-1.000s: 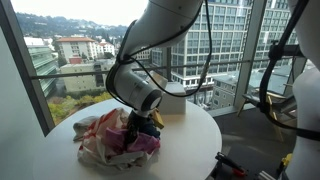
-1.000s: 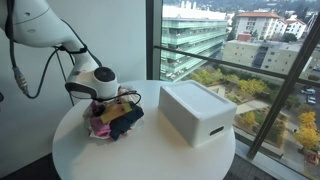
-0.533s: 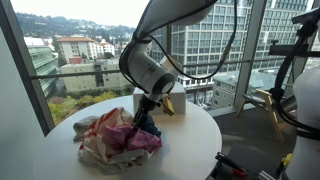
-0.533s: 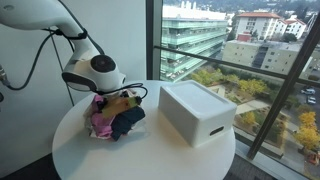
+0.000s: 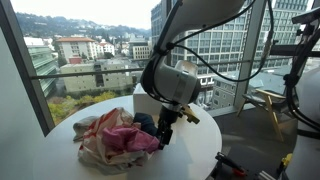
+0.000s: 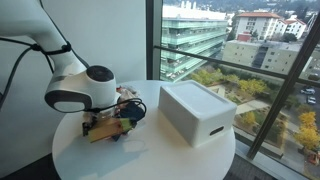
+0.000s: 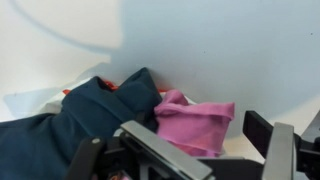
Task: Put the shirts in the plastic
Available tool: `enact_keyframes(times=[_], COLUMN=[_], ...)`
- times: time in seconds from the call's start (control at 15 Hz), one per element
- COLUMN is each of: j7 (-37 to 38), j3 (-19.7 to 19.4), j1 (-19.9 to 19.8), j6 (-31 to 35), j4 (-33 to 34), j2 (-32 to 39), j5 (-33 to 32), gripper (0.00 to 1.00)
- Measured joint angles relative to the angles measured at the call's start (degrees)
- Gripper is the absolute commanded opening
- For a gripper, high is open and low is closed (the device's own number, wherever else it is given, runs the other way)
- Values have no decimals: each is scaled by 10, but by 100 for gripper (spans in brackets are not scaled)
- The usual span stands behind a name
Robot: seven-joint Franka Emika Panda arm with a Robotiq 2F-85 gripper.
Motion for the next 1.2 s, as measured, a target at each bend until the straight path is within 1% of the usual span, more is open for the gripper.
enact_keyframes(times=[0.2,0.4,0.87,1.2], j7=[12,13,11,-1], j3=[4,15,49,58], j1=[12,24,58,71], j6=[-19,-34,-43,-43], j4=[-38,-58,-52,-31], j2=[-32,-61,-77,-65], j5=[-35,-41,-19,14], gripper=[100,100,100,100])
